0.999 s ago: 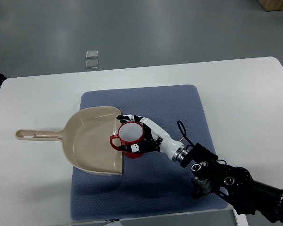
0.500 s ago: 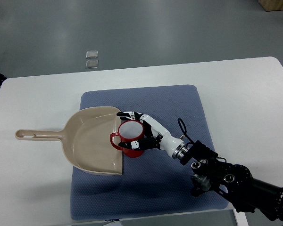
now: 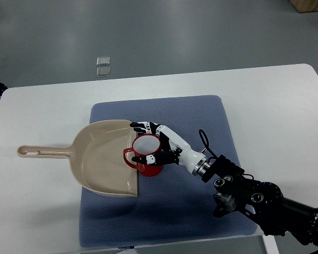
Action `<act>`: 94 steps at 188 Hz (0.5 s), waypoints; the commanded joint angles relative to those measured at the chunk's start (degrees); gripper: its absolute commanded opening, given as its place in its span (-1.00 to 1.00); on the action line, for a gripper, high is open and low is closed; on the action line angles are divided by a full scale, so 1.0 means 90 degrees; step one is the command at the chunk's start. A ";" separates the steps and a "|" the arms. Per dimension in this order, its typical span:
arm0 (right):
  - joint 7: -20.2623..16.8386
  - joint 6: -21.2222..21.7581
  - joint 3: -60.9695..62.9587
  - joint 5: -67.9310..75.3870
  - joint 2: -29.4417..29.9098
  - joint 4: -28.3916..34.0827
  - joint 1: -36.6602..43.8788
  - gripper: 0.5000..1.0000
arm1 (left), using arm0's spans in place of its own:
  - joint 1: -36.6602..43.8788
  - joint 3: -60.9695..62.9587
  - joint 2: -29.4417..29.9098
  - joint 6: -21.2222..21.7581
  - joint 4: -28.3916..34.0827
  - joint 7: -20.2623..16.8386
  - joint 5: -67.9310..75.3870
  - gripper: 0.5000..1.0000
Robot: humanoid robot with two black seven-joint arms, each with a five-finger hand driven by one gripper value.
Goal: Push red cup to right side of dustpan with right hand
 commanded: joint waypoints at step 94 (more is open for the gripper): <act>0.0000 0.0029 0.0138 0.0071 0.0000 0.0073 0.0113 0.69 | 0.0000 0.0000 0.0000 0.0000 0.0000 0.0000 0.0000 1.00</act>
